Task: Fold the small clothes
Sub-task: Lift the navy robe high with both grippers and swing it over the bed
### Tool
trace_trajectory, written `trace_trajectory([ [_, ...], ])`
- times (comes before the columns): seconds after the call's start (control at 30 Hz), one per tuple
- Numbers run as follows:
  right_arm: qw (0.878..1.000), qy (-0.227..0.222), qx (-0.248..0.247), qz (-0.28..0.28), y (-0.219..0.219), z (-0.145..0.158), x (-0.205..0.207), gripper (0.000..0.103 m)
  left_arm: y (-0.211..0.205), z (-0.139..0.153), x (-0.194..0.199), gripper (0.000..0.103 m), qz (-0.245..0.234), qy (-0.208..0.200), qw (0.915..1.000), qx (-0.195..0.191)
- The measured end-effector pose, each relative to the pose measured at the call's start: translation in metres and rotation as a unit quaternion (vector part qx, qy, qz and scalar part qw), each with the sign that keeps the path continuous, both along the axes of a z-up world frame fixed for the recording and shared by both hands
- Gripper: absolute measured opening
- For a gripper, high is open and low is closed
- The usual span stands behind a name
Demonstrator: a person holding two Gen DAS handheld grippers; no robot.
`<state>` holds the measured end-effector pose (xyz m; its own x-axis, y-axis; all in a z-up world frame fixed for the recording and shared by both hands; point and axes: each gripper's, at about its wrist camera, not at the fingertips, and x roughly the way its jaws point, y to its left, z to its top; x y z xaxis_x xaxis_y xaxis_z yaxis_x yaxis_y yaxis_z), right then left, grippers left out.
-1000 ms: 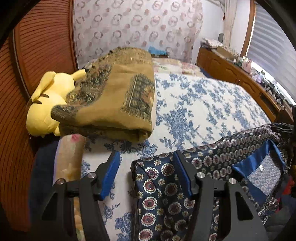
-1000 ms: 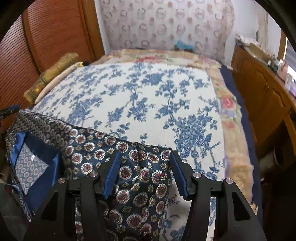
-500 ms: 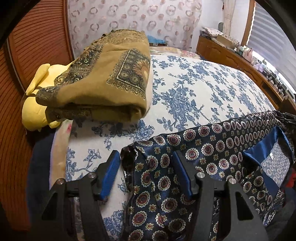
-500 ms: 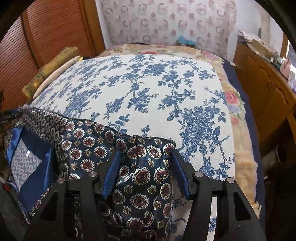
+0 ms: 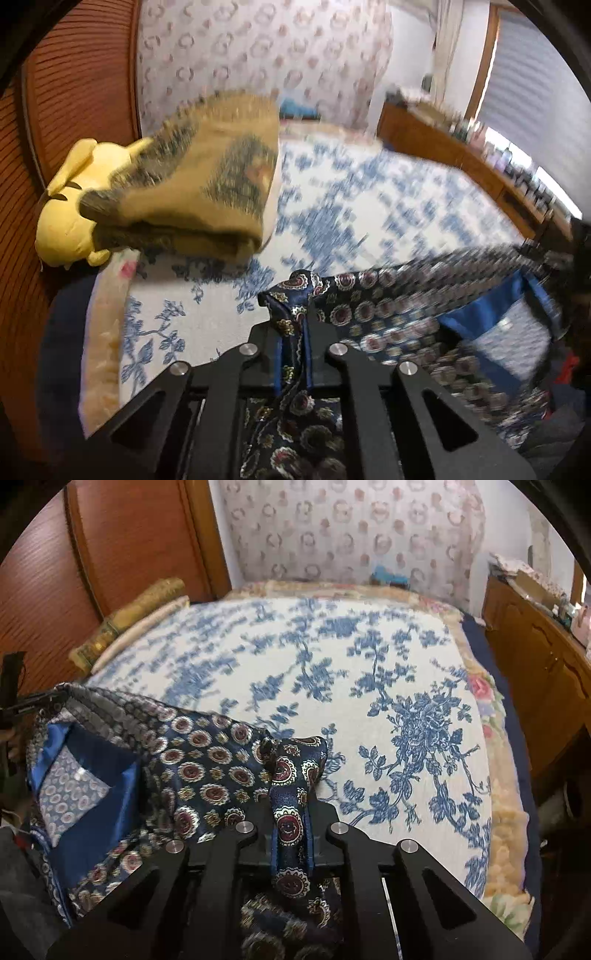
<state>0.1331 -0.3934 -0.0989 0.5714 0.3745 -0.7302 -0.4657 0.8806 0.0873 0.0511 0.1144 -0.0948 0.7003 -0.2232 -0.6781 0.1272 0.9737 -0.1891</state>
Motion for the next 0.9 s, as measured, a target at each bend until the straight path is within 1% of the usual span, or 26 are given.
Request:
trace_trajectory([
  [0.07,1.0,-0.017,0.014,-0.004,-0.003,0.009,-0.011,0.006,0.001,0.021,-0.018,0.006,-0.001,-0.031,0.9994,-0.016],
  [0.13,0.999,-0.039,0.03,-0.007,-0.008,0.026,-0.027,0.006,0.002,0.043,-0.036,0.005,-0.002,-0.06,0.9979,-0.026],
  [0.2,0.997,-0.064,0.043,-0.006,-0.012,0.047,-0.042,0.006,0.002,0.067,-0.049,0.005,-0.008,-0.087,0.9957,-0.028],
  [0.3,0.993,-0.105,0.048,-0.011,-0.018,0.084,-0.063,0.006,-0.003,0.099,-0.061,0.005,-0.015,-0.124,0.9918,-0.026],
  [0.37,0.991,-0.126,0.05,-0.012,-0.019,0.107,-0.072,0.006,-0.005,0.132,-0.068,0.005,-0.02,-0.16,0.9866,-0.027],
  [0.47,0.983,-0.174,0.051,-0.012,-0.024,0.158,-0.089,0.006,-0.008,0.174,-0.073,0.005,-0.024,-0.205,0.9782,-0.024],
  [0.53,0.978,-0.205,0.048,-0.009,-0.025,0.19,-0.097,0.006,-0.009,0.199,-0.068,0.005,-0.023,-0.227,0.9735,-0.01],
  [0.57,0.975,-0.217,0.046,-0.008,-0.025,0.202,-0.098,0.006,-0.01,0.215,-0.06,0.005,-0.021,-0.238,0.971,-0.001],
  [0.6,0.971,-0.235,0.04,-0.008,-0.024,0.222,-0.097,0.006,-0.009,0.222,-0.053,0.005,-0.021,-0.241,0.9704,0.002],
  [0.63,0.969,-0.243,0.035,-0.007,-0.024,0.233,-0.095,0.006,-0.009,0.231,-0.042,0.005,-0.018,-0.243,0.9697,0.006],
  [0.7,0.966,-0.257,0.019,-0.008,-0.018,0.259,-0.076,0.006,-0.009,0.244,-0.013,0.005,-0.009,-0.246,0.9691,0.016],
  [0.73,0.967,-0.255,0.016,-0.009,-0.017,0.265,-0.066,0.006,-0.01,0.247,0.01,0.005,-0.001,-0.241,0.9701,0.026],
  [0.77,0.968,-0.251,0.013,-0.009,-0.015,0.272,-0.051,0.006,-0.012,0.246,0.023,0.005,0.0,-0.236,0.9712,0.031],
  [0.8,0.969,-0.245,0.001,-0.012,-0.011,0.276,-0.027,0.006,-0.013,0.241,0.048,0.006,0.001,-0.224,0.9738,0.039],
  [0.83,0.97,-0.243,-0.012,-0.016,-0.008,0.276,-0.013,0.006,-0.017,0.236,0.061,0.007,0.004,-0.218,0.975,0.044],
  [0.9,0.973,-0.225,-0.038,-0.033,-0.003,0.268,0.035,0.006,-0.022,0.213,0.102,0.012,0.012,-0.201,0.9775,0.061],
])
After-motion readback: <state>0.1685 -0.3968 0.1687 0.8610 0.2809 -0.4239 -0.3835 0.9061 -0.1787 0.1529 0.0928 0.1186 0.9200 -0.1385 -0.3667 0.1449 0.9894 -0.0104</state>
